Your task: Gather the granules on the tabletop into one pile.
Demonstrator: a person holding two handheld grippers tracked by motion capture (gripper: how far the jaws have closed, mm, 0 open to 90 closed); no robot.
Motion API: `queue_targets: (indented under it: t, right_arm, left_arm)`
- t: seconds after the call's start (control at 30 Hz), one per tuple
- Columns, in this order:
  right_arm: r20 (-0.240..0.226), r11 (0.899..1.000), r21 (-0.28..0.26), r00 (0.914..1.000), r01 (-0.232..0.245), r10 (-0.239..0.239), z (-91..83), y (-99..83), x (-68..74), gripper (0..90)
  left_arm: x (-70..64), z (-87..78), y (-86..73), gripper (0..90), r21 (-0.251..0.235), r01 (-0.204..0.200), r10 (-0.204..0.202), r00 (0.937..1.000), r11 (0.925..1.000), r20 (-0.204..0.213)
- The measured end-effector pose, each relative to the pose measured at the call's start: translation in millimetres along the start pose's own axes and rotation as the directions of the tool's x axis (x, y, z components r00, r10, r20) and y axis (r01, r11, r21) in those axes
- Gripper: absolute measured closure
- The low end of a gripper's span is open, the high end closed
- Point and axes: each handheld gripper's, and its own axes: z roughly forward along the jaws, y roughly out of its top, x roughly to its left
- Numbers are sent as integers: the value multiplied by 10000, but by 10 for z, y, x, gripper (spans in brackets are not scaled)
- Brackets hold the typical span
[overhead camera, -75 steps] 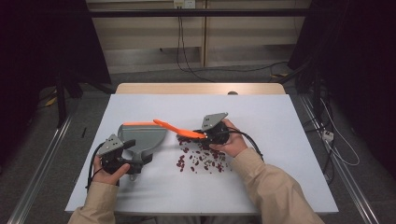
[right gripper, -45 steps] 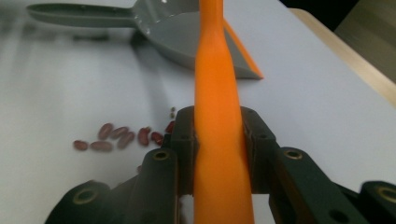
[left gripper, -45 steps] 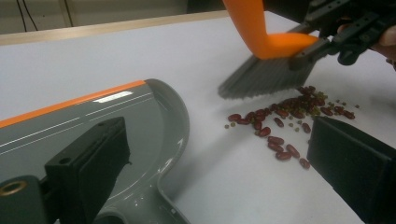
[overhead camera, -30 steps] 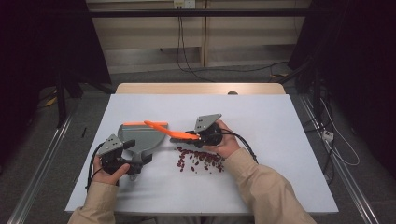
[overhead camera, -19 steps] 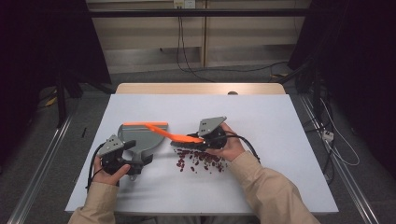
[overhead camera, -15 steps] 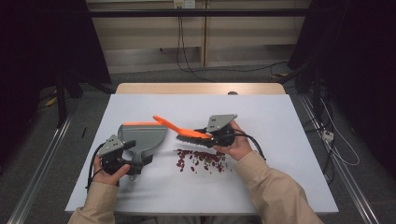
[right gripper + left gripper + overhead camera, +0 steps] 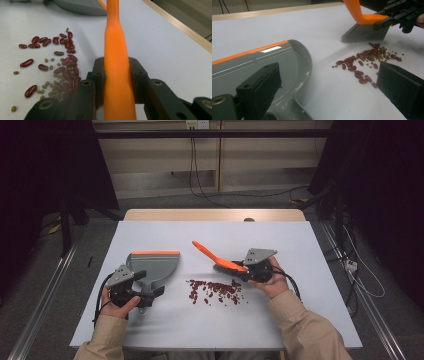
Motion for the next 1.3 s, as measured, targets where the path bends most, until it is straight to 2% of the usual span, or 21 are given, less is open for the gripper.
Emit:
queue_targets:
  t: [0.23, 0.4, 0.7, 0.83, 0.9, 1.07, 1.2, 1.3]
  right_arm:
    - [-231, 9999, -1, 9997, -112, 112, -14, 10, 83, 710]
    - [-231, 9999, 28, 9996, -144, 144, -21, 19, 135, 710]
    - [-515, 9993, -98, 9981, -357, 351, -14, 35, 170, 711]
    - [-496, 9997, -99, 9985, -239, 234, -17, 39, 184, 711]
    - [-688, 9986, -257, 9967, -458, 439, -24, 37, 181, 711]
    - [-462, 9989, -335, 9984, -342, 327, -41, 66, 190, 711]
    - [-234, 9958, -534, 9971, -743, 731, -82, 59, 99, 711]
    - [162, 9934, -539, 9946, -1011, 1021, -131, 71, 23, 711]
  left_arm:
    - [0, -3, 3, 53, -30, -16, 16, 10000, 10000, 9]
    - [-1, 0, 2, 53, -7, -14, 14, 10000, 10000, 16]
    - [-7, 4, 3, 53, -9, -13, 13, 10000, 10000, 20]
    - [-9, 5, 3, 53, -16, -9, 9, 10000, 10000, 24]
    - [-9, 3, 3, 53, -11, -16, 16, 10000, 10000, 29]
    - [-7, 2, 3, 53, -9, -19, 19, 10000, 10000, 22]
    - [-6, -1, 4, 53, -15, -26, 26, 10000, 10000, 12]
    - [-4, 5, 2, 53, -3, -9, 9, 10000, 10000, 11]
